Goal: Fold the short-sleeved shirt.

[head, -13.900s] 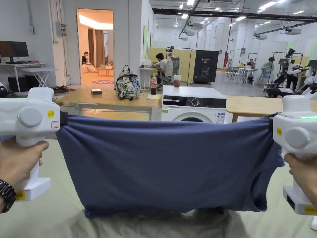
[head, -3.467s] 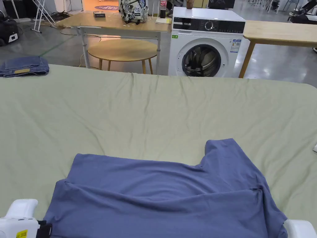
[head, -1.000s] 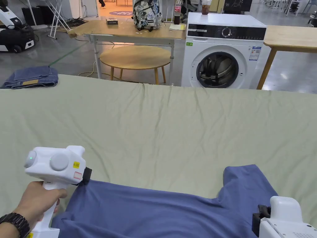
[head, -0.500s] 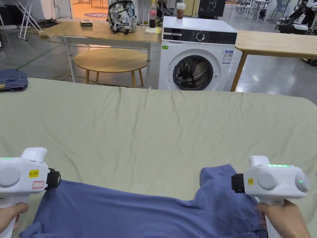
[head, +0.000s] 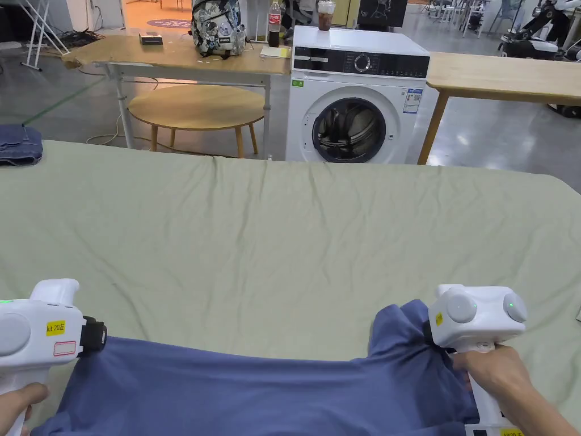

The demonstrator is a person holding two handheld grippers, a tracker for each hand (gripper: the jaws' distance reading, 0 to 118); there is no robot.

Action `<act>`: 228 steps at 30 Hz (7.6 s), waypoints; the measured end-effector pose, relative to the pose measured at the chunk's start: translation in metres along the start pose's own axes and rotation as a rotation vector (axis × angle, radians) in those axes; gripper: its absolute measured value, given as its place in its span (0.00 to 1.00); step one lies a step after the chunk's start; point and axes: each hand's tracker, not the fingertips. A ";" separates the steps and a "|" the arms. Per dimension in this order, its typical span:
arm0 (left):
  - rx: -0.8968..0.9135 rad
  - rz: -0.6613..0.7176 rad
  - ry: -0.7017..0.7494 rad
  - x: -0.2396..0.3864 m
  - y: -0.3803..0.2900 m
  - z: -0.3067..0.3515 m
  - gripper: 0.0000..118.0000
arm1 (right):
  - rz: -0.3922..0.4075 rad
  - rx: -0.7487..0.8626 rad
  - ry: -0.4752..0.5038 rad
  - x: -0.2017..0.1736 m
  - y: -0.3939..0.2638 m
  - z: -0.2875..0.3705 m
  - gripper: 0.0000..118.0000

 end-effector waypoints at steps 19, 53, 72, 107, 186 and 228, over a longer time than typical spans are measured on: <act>0.073 0.034 -0.048 -0.014 -0.027 0.060 0.00 | -0.095 0.282 0.078 0.024 -0.088 0.142 0.00; -0.217 -0.101 0.026 -0.020 -0.185 0.081 0.00 | 0.033 -0.036 0.000 0.030 -0.274 0.132 0.00; -0.050 -0.047 0.080 0.009 -0.152 0.106 0.49 | 0.013 0.134 -0.109 0.005 -0.237 0.189 0.68; 0.522 0.013 -0.027 0.040 -0.109 0.146 0.00 | -0.106 0.981 0.032 -0.132 -0.187 0.240 0.00; -0.407 0.046 -0.380 0.149 -0.156 -0.001 0.09 | -0.024 0.760 0.032 -0.109 -0.196 0.195 0.00; -0.299 0.191 -0.685 0.127 -0.154 0.007 0.01 | -0.037 0.745 0.030 -0.101 -0.202 0.194 0.00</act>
